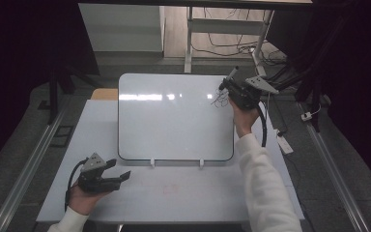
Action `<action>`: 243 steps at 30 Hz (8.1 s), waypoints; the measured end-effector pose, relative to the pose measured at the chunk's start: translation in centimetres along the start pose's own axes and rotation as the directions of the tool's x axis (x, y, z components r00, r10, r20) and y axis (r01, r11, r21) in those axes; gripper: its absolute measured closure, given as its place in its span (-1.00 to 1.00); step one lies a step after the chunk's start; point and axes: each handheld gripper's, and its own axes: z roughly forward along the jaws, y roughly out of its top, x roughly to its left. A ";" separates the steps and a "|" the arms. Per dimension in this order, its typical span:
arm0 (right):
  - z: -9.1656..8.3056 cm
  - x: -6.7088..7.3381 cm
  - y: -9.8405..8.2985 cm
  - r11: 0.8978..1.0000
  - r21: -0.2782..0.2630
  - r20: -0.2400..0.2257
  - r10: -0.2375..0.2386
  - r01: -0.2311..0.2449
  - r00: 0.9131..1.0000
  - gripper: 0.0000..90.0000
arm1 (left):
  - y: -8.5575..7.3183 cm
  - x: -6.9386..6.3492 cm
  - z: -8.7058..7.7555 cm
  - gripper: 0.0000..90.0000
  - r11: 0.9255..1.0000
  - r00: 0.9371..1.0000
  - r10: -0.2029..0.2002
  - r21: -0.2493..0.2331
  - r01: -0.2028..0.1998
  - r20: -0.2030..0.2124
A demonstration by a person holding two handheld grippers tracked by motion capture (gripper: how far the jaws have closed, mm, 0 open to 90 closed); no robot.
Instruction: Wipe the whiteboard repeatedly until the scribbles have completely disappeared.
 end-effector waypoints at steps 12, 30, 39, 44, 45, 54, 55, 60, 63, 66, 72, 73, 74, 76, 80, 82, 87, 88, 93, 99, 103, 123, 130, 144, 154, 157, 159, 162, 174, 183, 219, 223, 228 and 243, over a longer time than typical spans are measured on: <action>0.5 1.3 -0.4 0.999 0.014 -0.029 -0.051 0.052 0.998 0.80 | 0.0 0.1 0.0 -0.42 1.000 1.000 -0.003 -0.004 0.003 -0.003; -0.7 1.1 -1.3 0.997 0.011 -0.018 -0.076 0.076 0.997 0.80 | 0.0 0.0 0.0 -0.42 1.000 1.000 0.001 -0.005 -0.001 -0.004; -0.9 1.0 -1.4 0.997 0.013 -0.028 -0.077 0.078 0.997 0.80 | 0.0 0.1 0.1 -0.43 1.000 1.000 0.000 0.002 0.000 -0.007; -0.7 -1.0 -0.2 0.999 -0.038 0.047 -0.021 0.023 0.999 0.80 | 0.0 0.0 0.0 -0.43 1.000 1.000 0.002 -0.001 -0.002 -0.008; -0.7 -1.2 -0.1 0.999 -0.045 0.053 -0.013 0.015 0.999 0.80 | 0.0 0.1 0.0 -0.43 1.000 1.000 -0.001 -0.002 0.001 -0.010; -0.7 0.1 -0.8 0.998 -0.023 0.018 -0.053 0.054 0.998 0.80 | 0.0 0.0 -0.1 -0.43 1.000 1.000 0.001 -0.004 -0.001 -0.010; -0.8 -0.2 -0.7 0.998 -0.033 0.035 -0.044 0.045 0.998 0.80 | 0.0 0.0 -0.1 -0.43 1.000 1.000 0.000 -0.005 0.000 -0.009; -0.9 -0.4 -1.0 0.999 -0.034 0.016 -0.019 0.020 1.000 0.80 | 0.0 0.1 0.0 -0.43 1.000 1.000 -0.002 -0.004 0.002 -0.010; -1.1 0.0 -1.2 0.998 -0.025 0.013 -0.060 0.060 0.998 0.80 | 0.0 0.1 0.0 -0.43 1.000 1.000 0.000 -0.002 0.000 -0.010; -1.5 -1.2 -0.9 0.998 -0.051 0.066 -0.024 0.028 0.998 0.80 | 0.0 0.0 -0.1 -0.43 1.000 1.000 0.002 -0.005 -0.002 -0.010; -2.2 -0.6 -1.7 0.998 -0.011 0.014 -0.055 0.055 0.998 0.80 | 0.0 0.1 0.1 -0.43 1.000 1.000 0.001 0.001 -0.001 -0.009; -2.2 -0.6 -1.7 0.998 -0.011 0.014 -0.055 0.055 0.998 0.80 | 0.0 0.0 0.1 -0.43 1.000 1.000 0.003 0.000 -0.003 -0.011; -2.2 -0.6 -1.7 0.998 -0.008 0.016 -0.064 0.064 0.998 0.80 | 0.0 0.0 0.1 -0.43 1.000 1.000 0.003 0.000 -0.003 -0.010; -2.3 -1.0 -1.4 0.998 -0.025 0.046 -0.054 0.055 0.997 0.80 | 0.0 0.0 0.0 -0.43 1.000 1.000 0.003 -0.001 -0.003 -0.011; -2.5 -1.8 -1.2 0.999 -0.036 0.064 -0.032 0.034 0.997 0.80 | 0.0 0.0 0.0 -0.43 1.000 1.000 0.002 -0.002 -0.002 -0.011; -2.5 -1.7 -1.3 0.999 -0.030 0.057 -0.033 0.035 0.998 0.80 | 0.0 0.1 0.1 -0.43 1.000 1.000 0.000 -0.001 0.000 -0.011; -2.9 -1.5 -1.6 0.999 -0.021 0.052 -0.044 0.045 0.998 0.80 | 0.0 0.0 0.1 -0.43 1.000 1.000 0.004 0.001 -0.004 -0.009; -2.8 -1.7 -1.4 0.999 -0.030 0.064 -0.032 0.034 0.997 0.80 | 0.0 0.0 0.1 -0.43 1.000 1.000 0.004 0.000 -0.004 -0.009; -2.9 -1.3 -1.9 1.000 -0.011 0.032 -0.027 0.028 0.999 0.80 | 0.0 0.1 0.1 -0.43 1.000 1.000 0.000 -0.003 0.000 -0.010; -3.3 -0.6 -2.5 0.999 0.003 0.005 -0.043 0.043 0.999 0.80 | 0.0 0.0 0.0 -0.43 1.000 1.000 0.004 -0.003 -0.004 -0.011; -3.1 -1.5 -1.9 1.000 -0.018 0.036 -0.011 0.012 0.999 0.80 | 0.0 0.0 0.0 -0.43 1.000 1.000 0.002 -0.005 -0.002 -0.011; -3.9 0.7 -4.1 0.999 0.022 -0.038 -0.043 0.044 0.998 0.80 | 0.0 0.1 0.1 -0.43 1.000 1.000 0.003 -0.003 -0.003 -0.011; -3.5 0.1 -3.3 1.000 -0.008 -0.009 -0.016 0.015 1.000 0.80 | 0.0 0.1 -0.1 -0.43 1.000 1.000 0.001 -0.008 -0.001 -0.013; -3.0 0.0 -2.9 0.999 -0.010 -0.016 -0.035 0.035 0.999 0.80 | 0.0 0.2 -0.1 -0.44 1.000 1.000 -0.001 -0.009 0.001 -0.014; -2.5 0.0 -2.5 0.999 -0.017 -0.007 -0.038 0.038 0.999 0.80 | 0.0 0.1 -0.1 -0.44 1.000 1.000 -0.002 -0.008 0.002 -0.016; -1.9 -0.6 -1.6 0.999 -0.038 0.019 -0.026 0.027 0.999 0.80 | 0.0 0.1 0.0 -0.44 1.000 1.000 -0.003 -0.006 0.003 -0.015; -1.7 -0.8 -1.3 0.999 -0.044 0.026 -0.021 0.022 0.999 0.80 | 0.0 0.1 0.0 -0.44 1.000 1.000 -0.002 -0.005 0.002 -0.014; -1.5 -0.6 -1.3 0.999 -0.036 0.018 -0.029 0.030 0.999 0.80 | 0.0 0.2 -0.1 -0.44 1.000 1.000 -0.003 -0.008 0.003 -0.015; -1.9 -0.6 -1.6 0.999 -0.028 0.012 -0.027 0.027 1.000 0.80 | 0.0 0.2 -0.1 -0.44 1.000 1.000 -0.004 -0.011 0.003 -0.014; -2.7 0.4 -2.8 0.998 -0.005 -0.010 -0.062 0.062 0.998 0.80 | 0.0 0.0 -0.1 -0.44 1.000 1.000 0.001 -0.008 -0.001 -0.014; -1.5 3.0 -3.7 0.998 0.006 -0.078 -0.068 0.068 0.995 0.80 | 0.0 0.1 -0.1 -0.44 1.000 1.000 0.001 -0.009 -0.001 -0.017; -1.6 3.1 -3.6 0.997 0.000 -0.059 -0.081 0.082 0.995 0.80 | 0.0 0.1 -0.2 -0.44 1.000 1.000 0.001 -0.012 -0.001 -0.018; -1.5 2.0 -3.1 0.999 -0.022 -0.024 -0.046 0.045 0.999 0.80 | 0.0 0.2 -0.2 -0.44 1.000 1.000 -0.001 -0.013 0.001 -0.016; -1.9 2.5 -3.7 0.998 0.000 -0.059 -0.059 0.059 0.997 0.80 | 0.0 0.2 -0.1 -0.45 1.000 1.000 -0.002 -0.008 0.002 -0.017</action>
